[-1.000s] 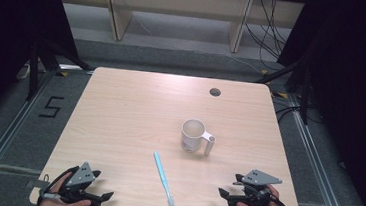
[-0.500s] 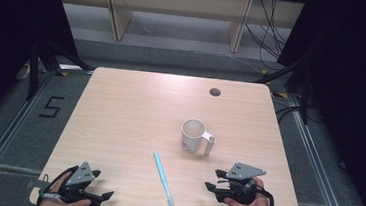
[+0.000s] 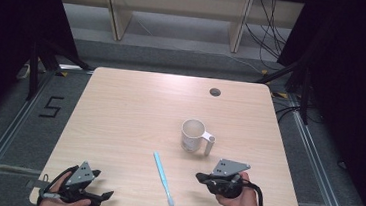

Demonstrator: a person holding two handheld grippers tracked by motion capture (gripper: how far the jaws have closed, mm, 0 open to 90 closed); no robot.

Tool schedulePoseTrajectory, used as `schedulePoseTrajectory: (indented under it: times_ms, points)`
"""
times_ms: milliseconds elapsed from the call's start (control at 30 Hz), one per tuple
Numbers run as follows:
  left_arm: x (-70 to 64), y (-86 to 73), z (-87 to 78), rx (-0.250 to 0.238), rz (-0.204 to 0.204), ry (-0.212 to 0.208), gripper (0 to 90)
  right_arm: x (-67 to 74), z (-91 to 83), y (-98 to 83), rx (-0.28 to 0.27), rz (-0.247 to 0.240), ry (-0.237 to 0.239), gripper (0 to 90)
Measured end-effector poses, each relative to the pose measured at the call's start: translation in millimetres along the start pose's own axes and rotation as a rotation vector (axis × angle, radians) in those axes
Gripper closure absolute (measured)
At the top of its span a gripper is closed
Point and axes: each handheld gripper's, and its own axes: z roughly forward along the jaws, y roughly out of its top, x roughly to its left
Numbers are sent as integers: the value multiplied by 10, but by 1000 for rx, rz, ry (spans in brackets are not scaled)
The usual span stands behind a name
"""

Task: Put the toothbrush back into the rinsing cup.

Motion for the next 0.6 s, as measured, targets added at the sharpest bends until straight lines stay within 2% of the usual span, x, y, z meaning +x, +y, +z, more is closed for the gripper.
schedulePoseTrajectory:
  times_ms: [167,300,367,600]
  points:
    - [15,6,-12,10,19,8,160,20,109,114,-5,-6,8,900]
    - [13,6,-14,6,18,3,160,18,212,185,4,-17,22,900]
    - [15,5,-10,0,16,-3,160,17,261,214,6,-5,23,900]
    - [8,3,-10,-5,4,-1,160,10,455,345,18,-35,60,900]
